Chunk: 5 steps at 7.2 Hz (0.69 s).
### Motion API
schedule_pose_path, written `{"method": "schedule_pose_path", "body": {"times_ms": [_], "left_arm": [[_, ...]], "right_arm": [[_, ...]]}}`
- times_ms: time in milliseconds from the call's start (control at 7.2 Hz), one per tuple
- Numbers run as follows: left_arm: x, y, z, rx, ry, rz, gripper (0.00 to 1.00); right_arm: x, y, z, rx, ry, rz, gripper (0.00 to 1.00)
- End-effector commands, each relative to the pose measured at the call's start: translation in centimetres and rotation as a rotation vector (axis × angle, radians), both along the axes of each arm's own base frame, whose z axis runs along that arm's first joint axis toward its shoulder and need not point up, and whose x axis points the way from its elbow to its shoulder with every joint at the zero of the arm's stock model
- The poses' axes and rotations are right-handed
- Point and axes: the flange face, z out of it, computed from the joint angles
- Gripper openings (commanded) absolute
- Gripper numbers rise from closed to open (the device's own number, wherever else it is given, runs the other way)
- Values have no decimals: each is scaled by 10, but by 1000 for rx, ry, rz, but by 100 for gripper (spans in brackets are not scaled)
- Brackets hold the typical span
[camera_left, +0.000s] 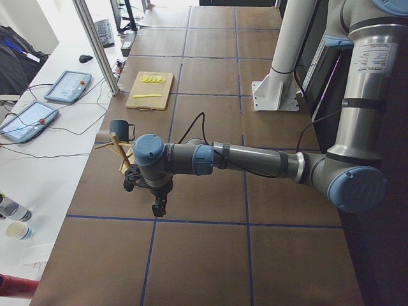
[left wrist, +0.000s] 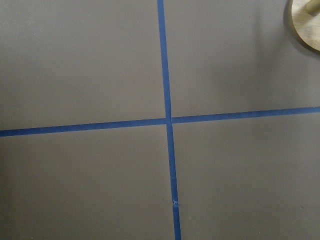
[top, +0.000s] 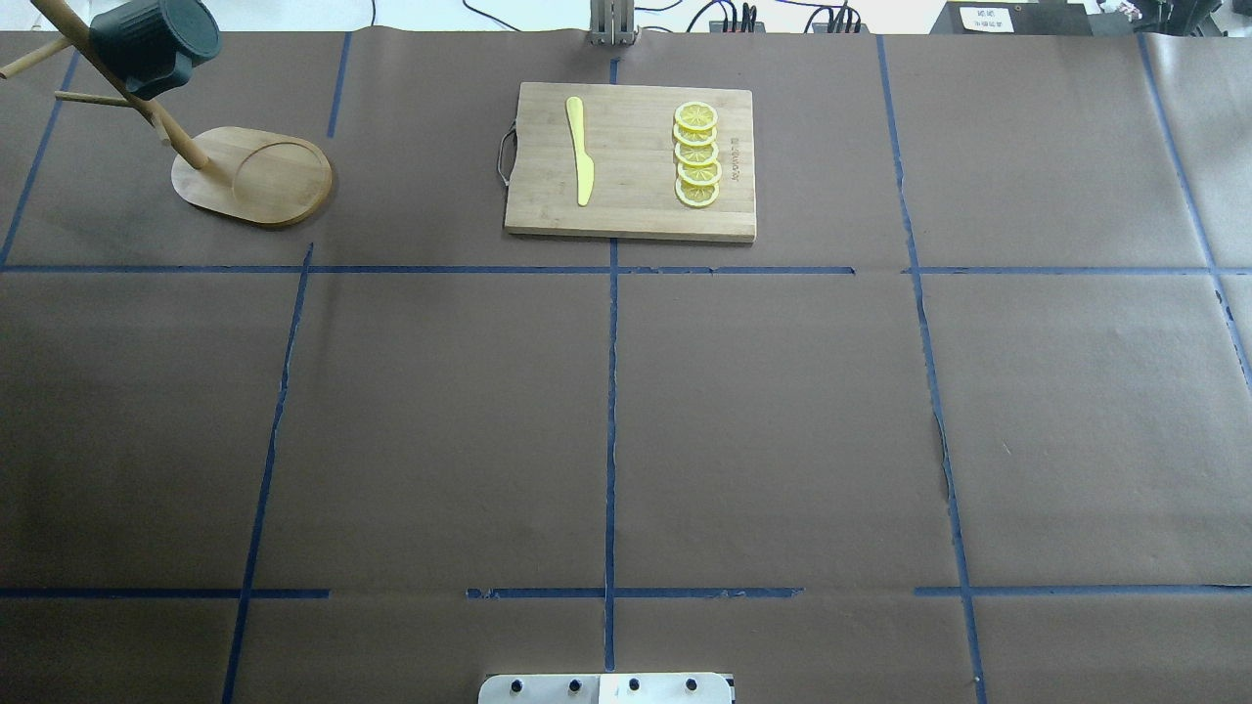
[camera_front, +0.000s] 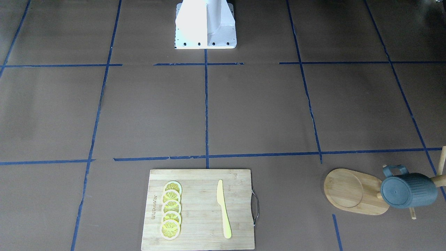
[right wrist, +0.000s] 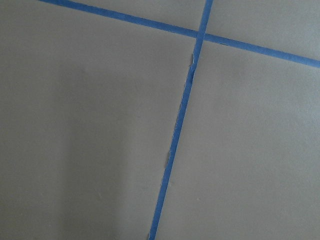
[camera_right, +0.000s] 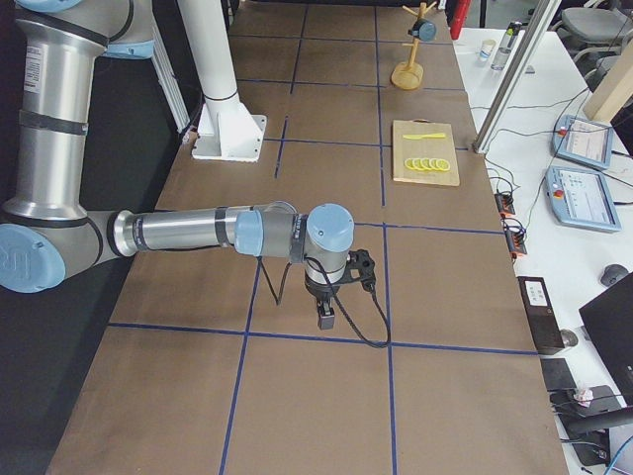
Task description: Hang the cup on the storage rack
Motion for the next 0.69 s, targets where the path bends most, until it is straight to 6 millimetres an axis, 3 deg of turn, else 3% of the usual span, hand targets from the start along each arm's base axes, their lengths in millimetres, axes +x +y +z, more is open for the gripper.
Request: {"method": "schedule_pose_path", "body": {"times_ms": [0,139,556], "left_arm": [[0,5,11,10,-1,1,100],[1,26,35,-30,0,8,100],[2,30,32,-15,-3,8,100]], "right_arm": [[0,-1,-1,0,1,2,100],[0,-1,-1,0,1,2,100],[0,0,0,-1,-1,2,100]]}}
